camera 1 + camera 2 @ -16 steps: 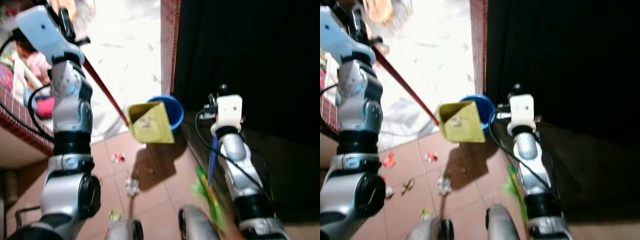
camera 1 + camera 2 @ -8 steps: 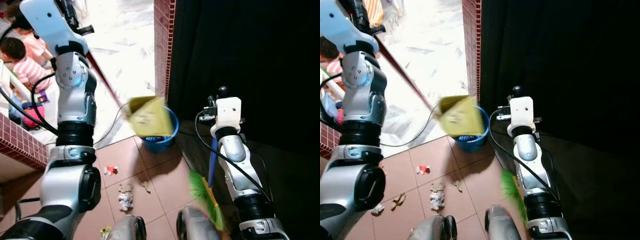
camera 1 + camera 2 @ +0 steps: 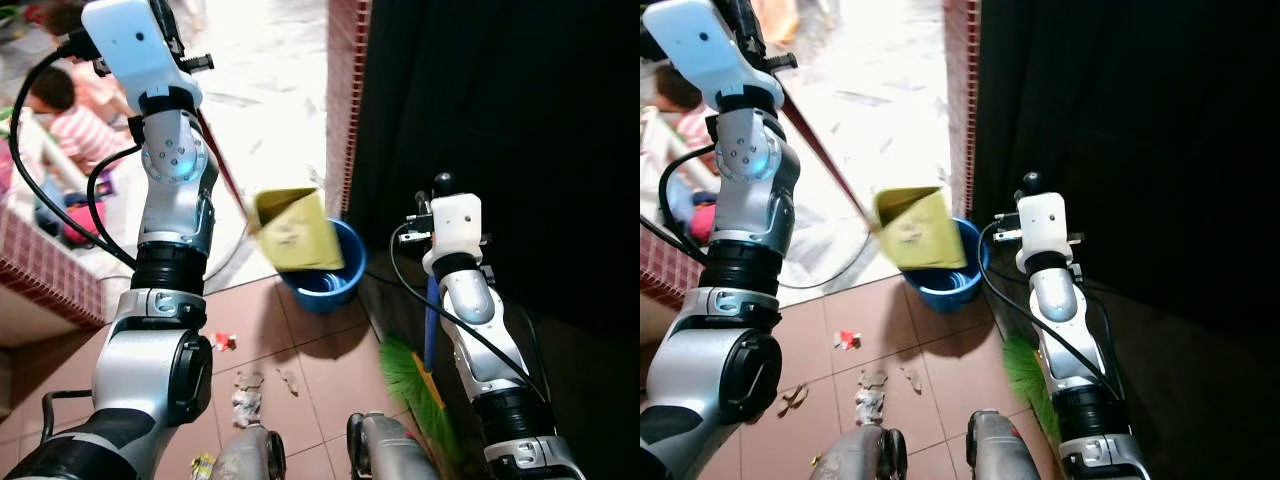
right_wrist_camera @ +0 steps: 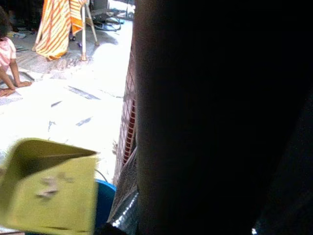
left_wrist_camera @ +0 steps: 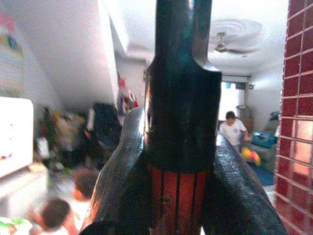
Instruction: Sweep floor
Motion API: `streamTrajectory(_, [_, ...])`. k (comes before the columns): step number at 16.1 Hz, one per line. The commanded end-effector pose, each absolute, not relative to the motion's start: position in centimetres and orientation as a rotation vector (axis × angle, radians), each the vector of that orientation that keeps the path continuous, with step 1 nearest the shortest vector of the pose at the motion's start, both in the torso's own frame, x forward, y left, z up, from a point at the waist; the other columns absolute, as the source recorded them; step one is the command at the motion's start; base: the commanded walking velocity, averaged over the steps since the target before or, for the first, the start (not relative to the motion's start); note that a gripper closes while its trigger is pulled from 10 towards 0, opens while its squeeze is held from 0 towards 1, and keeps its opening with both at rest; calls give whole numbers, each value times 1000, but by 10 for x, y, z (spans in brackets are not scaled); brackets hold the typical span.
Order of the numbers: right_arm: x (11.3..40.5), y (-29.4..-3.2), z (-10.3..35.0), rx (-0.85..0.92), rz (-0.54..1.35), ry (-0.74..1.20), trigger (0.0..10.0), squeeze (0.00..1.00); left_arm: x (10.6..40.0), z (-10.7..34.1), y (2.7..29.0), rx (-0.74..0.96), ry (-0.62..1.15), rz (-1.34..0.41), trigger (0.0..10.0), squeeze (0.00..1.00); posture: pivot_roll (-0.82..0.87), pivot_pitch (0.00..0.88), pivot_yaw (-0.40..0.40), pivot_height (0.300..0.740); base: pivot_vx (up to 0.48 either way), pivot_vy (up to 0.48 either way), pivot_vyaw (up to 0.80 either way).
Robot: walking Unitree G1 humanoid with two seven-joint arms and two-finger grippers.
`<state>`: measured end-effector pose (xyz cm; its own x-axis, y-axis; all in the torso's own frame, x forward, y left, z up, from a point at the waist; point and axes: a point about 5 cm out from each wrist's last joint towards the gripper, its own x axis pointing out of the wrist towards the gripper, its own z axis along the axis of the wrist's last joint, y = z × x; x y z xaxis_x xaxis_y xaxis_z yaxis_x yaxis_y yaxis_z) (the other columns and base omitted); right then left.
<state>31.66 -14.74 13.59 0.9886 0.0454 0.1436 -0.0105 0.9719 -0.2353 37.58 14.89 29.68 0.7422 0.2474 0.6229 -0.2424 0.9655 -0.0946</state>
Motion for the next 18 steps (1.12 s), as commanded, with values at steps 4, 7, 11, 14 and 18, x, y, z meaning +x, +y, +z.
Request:
streamTrajectory(4, [316, -144, 146, -249, 26, -213, 10000, 0, 368, 304, 133, 63, -801, 228, 10000, 0, -183, 122, 60, 740, 0, 0, 0])
streamTrajectory(7, [316, -139, 146, -223, 43, -206, 10000, 0, 361, 293, 107, 78, -820, 151, 10000, 0, -183, 122, 60, 740, 0, 0, 0])
streamTrajectory(11, [309, -132, 153, -263, 121, -276, 10000, 0, 347, 279, 68, 66, -836, -18, 10000, 0, -185, 126, 63, 740, 0, 0, 0])
streamTrajectory(14, [310, -136, 152, -259, 91, -267, 10000, 0, 332, 266, 38, 83, -854, -238, 10000, 0, -185, 127, 65, 740, 0, 0, 0])
streamTrajectory(18, [310, -137, 150, -253, 82, -255, 10000, 0, 309, 244, 11, 241, -905, -556, 10000, 0, -183, 127, 68, 740, 0, 0, 0])
